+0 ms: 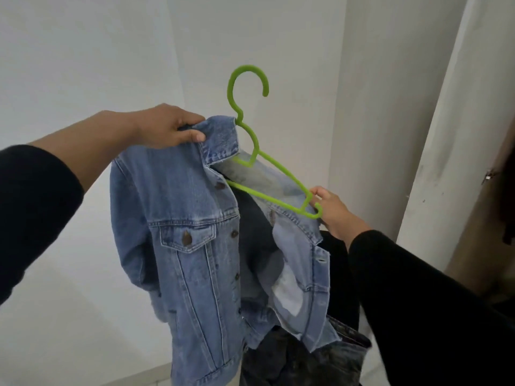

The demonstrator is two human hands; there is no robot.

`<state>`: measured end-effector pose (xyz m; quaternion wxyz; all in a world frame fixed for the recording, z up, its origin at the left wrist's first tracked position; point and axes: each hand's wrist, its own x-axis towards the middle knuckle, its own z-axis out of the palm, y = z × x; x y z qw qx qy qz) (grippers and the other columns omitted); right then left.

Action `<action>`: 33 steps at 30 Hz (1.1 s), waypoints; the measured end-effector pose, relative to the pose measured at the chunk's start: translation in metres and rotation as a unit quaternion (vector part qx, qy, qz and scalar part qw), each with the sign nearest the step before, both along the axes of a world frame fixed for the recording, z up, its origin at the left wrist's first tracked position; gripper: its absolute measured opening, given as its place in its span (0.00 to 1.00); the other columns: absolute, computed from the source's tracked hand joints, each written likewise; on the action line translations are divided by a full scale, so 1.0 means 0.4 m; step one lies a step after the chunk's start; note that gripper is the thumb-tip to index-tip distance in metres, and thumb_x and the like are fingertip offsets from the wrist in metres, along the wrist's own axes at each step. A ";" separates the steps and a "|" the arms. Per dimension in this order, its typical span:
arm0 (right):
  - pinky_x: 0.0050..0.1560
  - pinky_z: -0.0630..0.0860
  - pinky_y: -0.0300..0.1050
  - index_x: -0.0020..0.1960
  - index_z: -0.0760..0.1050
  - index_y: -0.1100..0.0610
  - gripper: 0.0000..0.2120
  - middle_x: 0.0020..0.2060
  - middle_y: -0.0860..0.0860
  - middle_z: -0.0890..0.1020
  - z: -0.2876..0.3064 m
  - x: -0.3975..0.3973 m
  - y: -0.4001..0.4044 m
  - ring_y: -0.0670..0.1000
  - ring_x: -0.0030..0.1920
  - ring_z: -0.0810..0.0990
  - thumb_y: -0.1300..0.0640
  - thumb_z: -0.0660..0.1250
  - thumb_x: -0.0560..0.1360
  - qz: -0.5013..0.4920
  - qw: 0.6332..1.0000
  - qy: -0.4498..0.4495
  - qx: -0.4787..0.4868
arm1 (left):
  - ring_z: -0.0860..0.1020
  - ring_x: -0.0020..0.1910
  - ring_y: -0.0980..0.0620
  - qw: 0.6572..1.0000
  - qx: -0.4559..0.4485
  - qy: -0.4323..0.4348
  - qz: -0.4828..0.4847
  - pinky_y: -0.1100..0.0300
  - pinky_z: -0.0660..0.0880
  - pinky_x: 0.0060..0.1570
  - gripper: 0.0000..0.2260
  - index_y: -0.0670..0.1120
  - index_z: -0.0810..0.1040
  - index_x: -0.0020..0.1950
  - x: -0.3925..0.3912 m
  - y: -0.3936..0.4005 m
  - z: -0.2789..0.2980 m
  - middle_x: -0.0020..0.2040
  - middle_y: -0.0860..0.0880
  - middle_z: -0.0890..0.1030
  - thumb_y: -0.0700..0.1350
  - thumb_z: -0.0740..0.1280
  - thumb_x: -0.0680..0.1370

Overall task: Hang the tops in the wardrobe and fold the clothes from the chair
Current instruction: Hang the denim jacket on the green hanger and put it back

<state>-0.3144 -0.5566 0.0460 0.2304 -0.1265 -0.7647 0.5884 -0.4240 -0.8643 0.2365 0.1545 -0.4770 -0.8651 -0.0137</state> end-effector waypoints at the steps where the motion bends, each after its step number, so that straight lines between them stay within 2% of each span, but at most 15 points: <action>1: 0.25 0.62 0.37 0.37 0.69 0.53 0.13 0.29 0.51 0.70 0.016 0.005 0.011 0.47 0.27 0.67 0.60 0.60 0.80 0.008 1.000 -0.020 0.001 | 0.78 0.43 0.45 0.999 -0.026 0.017 0.009 0.51 0.72 0.52 0.32 0.43 0.75 0.54 -0.005 -0.003 -0.006 0.41 0.45 0.80 0.69 0.52 0.73; 5: 0.31 0.63 0.43 0.37 0.68 0.54 0.14 0.31 0.52 0.70 0.068 0.012 0.018 0.49 0.31 0.67 0.59 0.57 0.81 0.007 0.998 -0.056 -0.023 | 0.79 0.43 0.47 0.986 -0.138 0.090 0.029 0.54 0.66 0.58 0.28 0.46 0.74 0.53 -0.018 0.013 -0.045 0.31 0.58 0.72 0.67 0.49 0.75; 8: 0.34 0.69 0.43 0.37 0.69 0.54 0.14 0.33 0.54 0.72 0.097 0.019 0.002 0.50 0.32 0.70 0.61 0.56 0.81 0.003 0.995 -0.082 -0.061 | 0.78 0.53 0.50 0.967 -0.211 0.127 0.059 0.56 0.60 0.61 0.19 0.52 0.70 0.63 -0.001 0.036 -0.081 0.45 0.54 0.81 0.61 0.51 0.79; 11: 0.36 0.73 0.45 0.38 0.71 0.60 0.13 0.33 0.57 0.76 0.127 0.026 -0.028 0.53 0.33 0.74 0.62 0.56 0.81 0.010 0.983 -0.097 -0.157 | 0.77 0.56 0.51 0.956 -0.230 0.158 0.087 0.56 0.60 0.60 0.17 0.53 0.69 0.63 0.001 0.041 -0.116 0.55 0.52 0.81 0.60 0.52 0.80; 14: 0.35 0.75 0.46 0.37 0.70 0.64 0.15 0.29 0.57 0.77 0.153 0.009 -0.058 0.53 0.33 0.75 0.65 0.53 0.81 0.000 0.965 -0.080 -0.250 | 0.78 0.55 0.50 0.960 -0.195 0.171 0.108 0.55 0.62 0.57 0.18 0.51 0.71 0.59 -0.026 0.033 -0.153 0.54 0.51 0.82 0.61 0.52 0.80; 16: 0.38 0.75 0.49 0.37 0.69 0.65 0.16 0.33 0.58 0.76 0.162 -0.010 -0.083 0.56 0.34 0.75 0.67 0.49 0.80 -0.018 0.951 -0.067 -0.303 | 0.79 0.53 0.48 0.968 -0.155 0.162 0.116 0.54 0.62 0.55 0.15 0.50 0.69 0.52 -0.040 0.026 -0.174 0.52 0.49 0.82 0.60 0.52 0.80; 19: 0.54 0.73 0.50 0.39 0.66 0.63 0.14 0.46 0.60 0.77 0.173 -0.023 -0.140 0.59 0.48 0.78 0.65 0.48 0.80 -0.028 0.930 -0.047 -0.364 | 0.78 0.51 0.45 0.975 -0.088 0.144 0.142 0.53 0.63 0.53 0.13 0.51 0.65 0.46 -0.038 0.024 -0.186 0.49 0.46 0.82 0.59 0.52 0.81; 21: 0.61 0.69 0.48 0.40 0.66 0.64 0.15 0.61 0.64 0.73 0.188 -0.037 -0.179 0.61 0.61 0.74 0.64 0.46 0.81 -0.026 0.921 -0.022 -0.387 | 0.78 0.51 0.43 0.973 -0.042 0.151 0.169 0.53 0.63 0.51 0.13 0.50 0.68 0.49 -0.034 0.024 -0.187 0.51 0.44 0.81 0.57 0.52 0.81; 23: 0.63 0.69 0.50 0.56 0.68 0.72 0.16 0.68 0.62 0.69 0.206 -0.047 -0.235 0.61 0.67 0.69 0.65 0.44 0.82 -0.027 0.914 0.009 -0.405 | 0.78 0.51 0.41 0.963 -0.008 0.174 0.207 0.54 0.64 0.47 0.14 0.48 0.71 0.54 -0.027 0.033 -0.181 0.51 0.41 0.81 0.56 0.53 0.81; 24: 0.60 0.72 0.50 0.60 0.67 0.73 0.17 0.65 0.64 0.72 0.213 -0.057 -0.260 0.63 0.64 0.72 0.65 0.44 0.82 -0.026 0.908 0.012 -0.417 | 0.78 0.49 0.41 0.956 0.010 0.187 0.225 0.55 0.64 0.44 0.14 0.47 0.71 0.55 -0.021 0.041 -0.176 0.50 0.40 0.80 0.56 0.53 0.81; 27: 0.38 0.76 0.44 0.44 0.69 0.64 0.16 0.35 0.61 0.77 0.238 -0.090 -0.338 0.56 0.34 0.78 0.64 0.45 0.82 -0.035 0.911 0.037 -0.409 | 0.78 0.45 0.40 0.941 0.070 0.222 0.247 0.55 0.63 0.37 0.13 0.46 0.72 0.54 0.003 0.080 -0.149 0.45 0.39 0.80 0.54 0.54 0.81; 29: 0.49 0.77 0.42 0.47 0.71 0.60 0.15 0.35 0.55 0.73 0.269 -0.088 -0.382 0.51 0.33 0.73 0.64 0.47 0.82 -0.015 0.892 0.063 -0.447 | 0.79 0.43 0.39 0.938 0.110 0.240 0.227 0.55 0.63 0.37 0.13 0.45 0.72 0.51 0.009 0.088 -0.129 0.43 0.38 0.81 0.53 0.55 0.81; 30: 0.57 0.76 0.47 0.52 0.74 0.62 0.14 0.37 0.56 0.74 0.283 -0.084 -0.390 0.53 0.35 0.74 0.64 0.48 0.81 0.001 0.872 0.078 -0.483 | 0.78 0.43 0.39 0.937 0.131 0.244 0.214 0.55 0.62 0.38 0.13 0.45 0.72 0.50 0.009 0.083 -0.120 0.43 0.38 0.81 0.53 0.55 0.81; 32: 0.56 0.75 0.52 0.53 0.73 0.65 0.11 0.38 0.57 0.76 0.306 -0.078 -0.389 0.55 0.37 0.76 0.66 0.52 0.80 0.027 0.848 0.121 -0.515 | 0.78 0.42 0.38 0.936 0.170 0.239 0.193 0.54 0.62 0.41 0.14 0.46 0.71 0.45 0.001 0.057 -0.107 0.42 0.38 0.81 0.55 0.55 0.81; 33: 0.53 0.76 0.53 0.50 0.72 0.65 0.08 0.38 0.56 0.76 0.311 -0.071 -0.382 0.54 0.37 0.76 0.67 0.54 0.80 0.025 0.857 0.132 -0.497 | 0.78 0.41 0.38 0.937 0.186 0.229 0.186 0.53 0.62 0.42 0.14 0.47 0.69 0.43 -0.004 0.041 -0.104 0.40 0.38 0.80 0.55 0.55 0.81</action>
